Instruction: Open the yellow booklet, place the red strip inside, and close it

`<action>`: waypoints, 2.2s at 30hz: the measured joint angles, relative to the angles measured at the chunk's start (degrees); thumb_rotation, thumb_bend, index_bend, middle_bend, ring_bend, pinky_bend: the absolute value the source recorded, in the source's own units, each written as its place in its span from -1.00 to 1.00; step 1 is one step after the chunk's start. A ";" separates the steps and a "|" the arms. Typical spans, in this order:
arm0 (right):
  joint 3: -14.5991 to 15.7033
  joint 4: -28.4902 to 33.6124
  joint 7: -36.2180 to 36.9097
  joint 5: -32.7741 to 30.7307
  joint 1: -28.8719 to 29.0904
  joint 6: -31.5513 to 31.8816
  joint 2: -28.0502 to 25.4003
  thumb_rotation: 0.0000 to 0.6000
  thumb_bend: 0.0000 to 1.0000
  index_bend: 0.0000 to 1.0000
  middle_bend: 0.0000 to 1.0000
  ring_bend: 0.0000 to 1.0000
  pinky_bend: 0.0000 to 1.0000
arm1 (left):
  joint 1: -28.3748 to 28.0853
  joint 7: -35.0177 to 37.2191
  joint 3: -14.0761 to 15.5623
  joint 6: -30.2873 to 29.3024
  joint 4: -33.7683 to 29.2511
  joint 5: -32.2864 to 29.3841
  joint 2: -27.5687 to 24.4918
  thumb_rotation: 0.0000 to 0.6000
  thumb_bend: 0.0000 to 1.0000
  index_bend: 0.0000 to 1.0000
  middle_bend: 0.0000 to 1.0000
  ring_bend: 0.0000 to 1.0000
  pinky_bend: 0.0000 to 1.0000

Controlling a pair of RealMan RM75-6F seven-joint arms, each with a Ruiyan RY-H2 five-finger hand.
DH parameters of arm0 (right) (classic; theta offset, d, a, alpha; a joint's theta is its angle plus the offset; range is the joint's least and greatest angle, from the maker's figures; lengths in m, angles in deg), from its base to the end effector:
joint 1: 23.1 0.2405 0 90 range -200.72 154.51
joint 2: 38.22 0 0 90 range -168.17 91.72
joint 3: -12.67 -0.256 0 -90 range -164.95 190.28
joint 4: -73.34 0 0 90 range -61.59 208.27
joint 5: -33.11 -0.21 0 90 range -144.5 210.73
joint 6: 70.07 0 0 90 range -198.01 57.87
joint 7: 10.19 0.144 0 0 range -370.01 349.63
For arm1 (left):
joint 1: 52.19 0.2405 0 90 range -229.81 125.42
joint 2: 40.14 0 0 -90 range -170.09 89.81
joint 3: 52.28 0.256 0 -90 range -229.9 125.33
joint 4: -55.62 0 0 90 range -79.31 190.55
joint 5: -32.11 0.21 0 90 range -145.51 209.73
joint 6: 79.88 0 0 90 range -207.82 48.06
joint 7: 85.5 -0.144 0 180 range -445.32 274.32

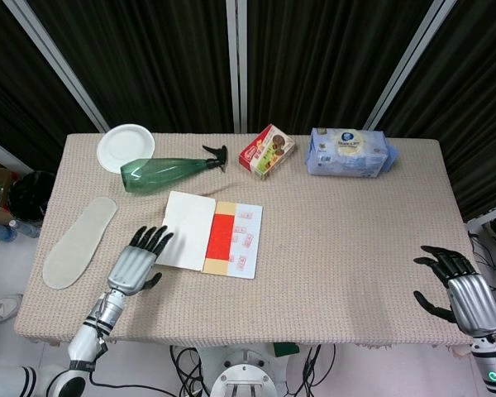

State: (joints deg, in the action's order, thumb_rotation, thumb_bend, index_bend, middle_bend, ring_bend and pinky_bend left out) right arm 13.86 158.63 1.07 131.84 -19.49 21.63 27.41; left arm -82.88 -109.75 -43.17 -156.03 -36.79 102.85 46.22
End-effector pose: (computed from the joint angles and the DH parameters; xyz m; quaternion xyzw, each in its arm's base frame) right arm -0.3060 -0.1575 0.1531 0.6289 -0.3710 0.4583 0.5067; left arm -0.2182 0.2357 -0.0044 -0.7460 -0.3613 -0.3241 0.4560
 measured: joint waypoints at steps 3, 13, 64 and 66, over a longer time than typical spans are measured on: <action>0.13 0.24 -0.23 0.16 -0.18 0.34 0.01 1.00 -0.58 -0.35 -0.66 -0.65 -0.56 | 0.28 -0.52 -1.01 1.50 2.22 0.18 1.76 1.00 -0.47 -1.00 -1.00 -1.00 -0.91; 0.41 -0.02 -0.13 0.02 -1.33 1.94 0.13 1.00 -0.58 -0.35 -0.66 -0.65 -0.56 | 0.96 0.17 -5.08 2.38 11.36 2.88 8.07 1.00 -0.55 -1.00 -1.00 -1.00 -0.91; -0.06 -3.42 1.35 -1.71 -1.61 0.82 -0.80 1.00 -0.56 -0.38 -0.68 -0.67 -0.56 | 16.93 11.79 -7.63 -8.97 -6.89 6.91 -17.43 1.00 -0.56 -0.91 -1.00 -1.00 -0.91; 0.14 -3.59 1.08 -1.34 -1.59 0.83 -0.69 1.00 -0.56 -0.38 -0.68 -0.67 -0.56 | 20.06 14.21 -5.76 -12.00 -5.50 8.46 -18.56 1.00 -0.56 -0.91 -1.00 -1.00 -0.91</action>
State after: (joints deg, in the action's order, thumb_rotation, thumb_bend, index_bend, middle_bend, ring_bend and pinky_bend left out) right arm 14.00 155.03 2.15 130.50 -21.07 22.47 26.73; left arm -62.82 -95.54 -48.94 -168.03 -42.29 111.31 27.65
